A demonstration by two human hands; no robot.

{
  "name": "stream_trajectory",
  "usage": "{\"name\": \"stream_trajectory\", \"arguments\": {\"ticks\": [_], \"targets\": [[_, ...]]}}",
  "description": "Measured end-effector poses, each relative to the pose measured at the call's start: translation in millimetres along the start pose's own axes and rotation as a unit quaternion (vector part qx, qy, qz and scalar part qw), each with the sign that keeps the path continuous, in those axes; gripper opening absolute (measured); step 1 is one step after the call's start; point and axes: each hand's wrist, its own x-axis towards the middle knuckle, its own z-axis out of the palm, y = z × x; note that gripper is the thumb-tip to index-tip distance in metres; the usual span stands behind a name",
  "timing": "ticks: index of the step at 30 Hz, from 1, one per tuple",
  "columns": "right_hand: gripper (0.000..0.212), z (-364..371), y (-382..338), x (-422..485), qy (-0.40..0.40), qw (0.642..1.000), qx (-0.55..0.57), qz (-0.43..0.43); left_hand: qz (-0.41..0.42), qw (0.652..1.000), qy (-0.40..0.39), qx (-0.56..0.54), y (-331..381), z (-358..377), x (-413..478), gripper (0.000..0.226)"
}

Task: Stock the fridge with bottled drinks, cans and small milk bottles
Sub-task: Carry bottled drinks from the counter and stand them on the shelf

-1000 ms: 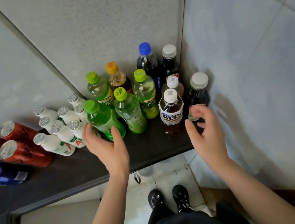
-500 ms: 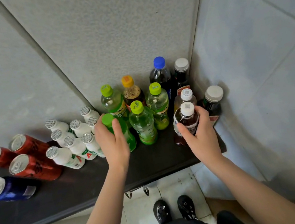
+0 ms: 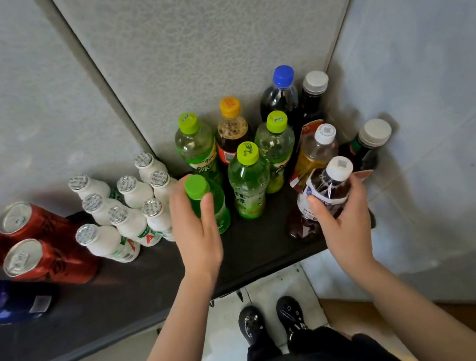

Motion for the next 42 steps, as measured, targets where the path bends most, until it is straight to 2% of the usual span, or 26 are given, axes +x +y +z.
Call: {"name": "stream_trajectory", "arguments": {"ticks": [3,6,9,16,19,22,24,32,36,39,42], "targets": [[0.058,0.2,-3.6,-12.9,-0.017,1.000,0.013,0.001,-0.035,0.998,0.030,-0.037,0.9,-8.3,-13.5,0.029],[0.059,0.1,-5.7,-24.7,-0.050,0.998,0.038,0.020,-0.085,0.991,0.062,-0.077,6.2,-22.4,-32.3,0.011],[0.069,-1.1,-12.2,-31.9,-0.100,0.992,0.069,0.015,-0.119,0.984,0.080,-0.103,13.1,-38.9,-55.6,0.016],[0.057,3.4,-22.2,-57.7,-0.266,0.960,0.087,-0.025,-0.220,0.950,0.173,-0.139,21.9,-82.5,-128.8,0.023],[0.058,3.5,-18.0,-81.3,-0.352,0.930,0.095,-0.038,-0.255,0.931,0.230,-0.123,26.7,-95.7,-174.0,0.023],[0.074,1.5,-8.2,-110.1,-0.433,0.896,0.092,-0.044,-0.279,0.914,0.277,-0.101,30.4,-101.6,-228.3,0.023],[0.075,-1.0,-2.3,-131.1,-0.479,0.873,0.085,-0.046,-0.304,0.898,0.307,-0.080,33.2,-102.3,-267.9,0.023],[0.070,-18.7,8.5,-220.8,-0.646,0.759,0.043,-0.065,-0.397,0.787,0.467,-0.067,56.4,-102.3,-421.3,0.022],[0.068,-27.3,-4.1,-267.7,-0.699,0.707,0.027,-0.108,-0.395,0.739,0.541,-0.067,72.5,-107.7,-476.3,0.019],[0.053,-36.6,-18.1,-308.9,-0.724,0.673,0.026,-0.151,-0.369,0.709,0.597,-0.073,85.0,-117.5,-517.6,0.021],[0.051,-51.3,-28.1,-358.0,-0.743,0.646,0.033,-0.175,-0.351,0.682,0.637,-0.078,97.2,-129.0,-567.3,0.022]]}}
